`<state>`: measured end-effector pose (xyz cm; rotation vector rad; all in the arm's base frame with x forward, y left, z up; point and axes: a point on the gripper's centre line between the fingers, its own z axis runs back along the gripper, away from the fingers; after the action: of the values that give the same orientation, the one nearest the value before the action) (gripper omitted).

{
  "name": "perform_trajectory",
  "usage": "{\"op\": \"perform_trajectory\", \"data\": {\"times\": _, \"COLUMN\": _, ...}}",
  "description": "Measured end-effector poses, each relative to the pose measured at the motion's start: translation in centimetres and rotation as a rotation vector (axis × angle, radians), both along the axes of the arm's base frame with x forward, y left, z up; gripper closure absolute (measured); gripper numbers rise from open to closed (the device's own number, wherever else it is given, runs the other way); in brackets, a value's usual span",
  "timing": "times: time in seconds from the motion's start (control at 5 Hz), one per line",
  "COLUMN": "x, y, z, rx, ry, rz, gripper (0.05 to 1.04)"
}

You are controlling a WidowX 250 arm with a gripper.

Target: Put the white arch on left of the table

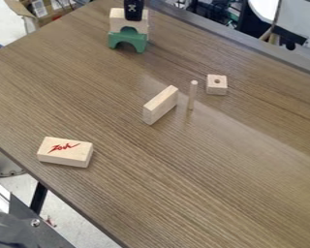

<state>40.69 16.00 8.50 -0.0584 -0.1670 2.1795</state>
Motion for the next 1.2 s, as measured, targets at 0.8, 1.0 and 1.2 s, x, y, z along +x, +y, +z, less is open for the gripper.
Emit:
{"op": "perform_trajectory", "data": {"times": 0.8, "x": 0.2, "y": 0.5, "z": 7.5, "rx": -0.080, "ry": -0.200, "rz": 0.007, "gripper": 0.602}}
{"op": "perform_trajectory", "data": {"times": 1.0, "x": 0.5, "y": 1.8, "z": 8.3, "rx": -0.042, "ry": -0.222, "rz": 0.049, "gripper": 0.602}}
{"op": "perform_trajectory", "data": {"times": 1.2, "x": 1.4, "y": 4.5, "z": 7.0, "rx": -0.013, "ry": -0.206, "rz": 0.118, "gripper": 0.602}}
